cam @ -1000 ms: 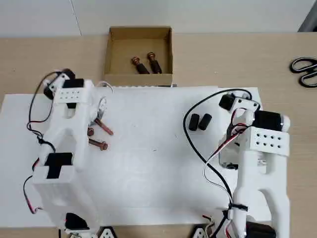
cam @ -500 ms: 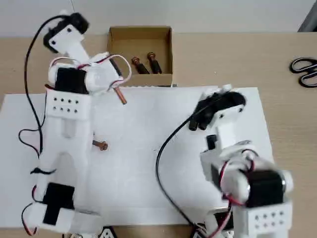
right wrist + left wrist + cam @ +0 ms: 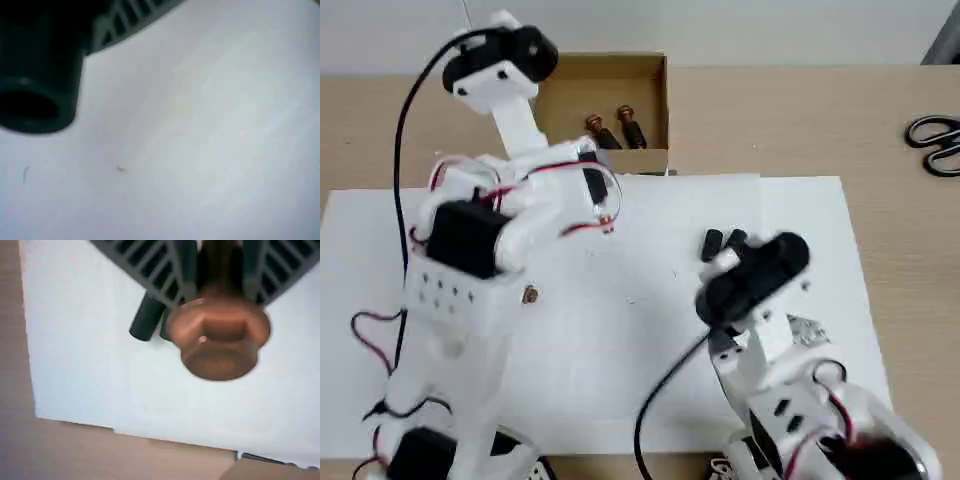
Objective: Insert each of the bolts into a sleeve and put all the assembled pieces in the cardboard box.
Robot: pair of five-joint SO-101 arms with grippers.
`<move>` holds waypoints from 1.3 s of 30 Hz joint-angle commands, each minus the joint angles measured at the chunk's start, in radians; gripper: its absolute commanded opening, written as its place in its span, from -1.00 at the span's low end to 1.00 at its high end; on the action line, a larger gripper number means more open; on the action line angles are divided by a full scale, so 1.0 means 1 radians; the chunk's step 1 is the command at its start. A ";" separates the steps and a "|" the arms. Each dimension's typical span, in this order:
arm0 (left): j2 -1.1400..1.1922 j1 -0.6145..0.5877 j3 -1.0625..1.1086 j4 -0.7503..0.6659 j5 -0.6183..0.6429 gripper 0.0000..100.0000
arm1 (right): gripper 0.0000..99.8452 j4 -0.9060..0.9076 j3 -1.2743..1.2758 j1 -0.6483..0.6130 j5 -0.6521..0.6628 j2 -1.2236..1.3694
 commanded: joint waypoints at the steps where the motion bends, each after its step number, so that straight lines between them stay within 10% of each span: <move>1: -0.164 0.009 0.128 -0.098 0.023 -0.99 | -1.00 -0.042 0.035 -0.005 -0.006 -0.048; 26: -1.040 0.011 1.362 -0.970 0.087 -0.99 | -1.00 -0.565 0.815 -0.119 -0.008 -0.499; 39: -1.140 0.173 1.497 -1.025 0.120 -0.99 | -1.00 -0.688 0.904 -0.246 -0.006 -0.495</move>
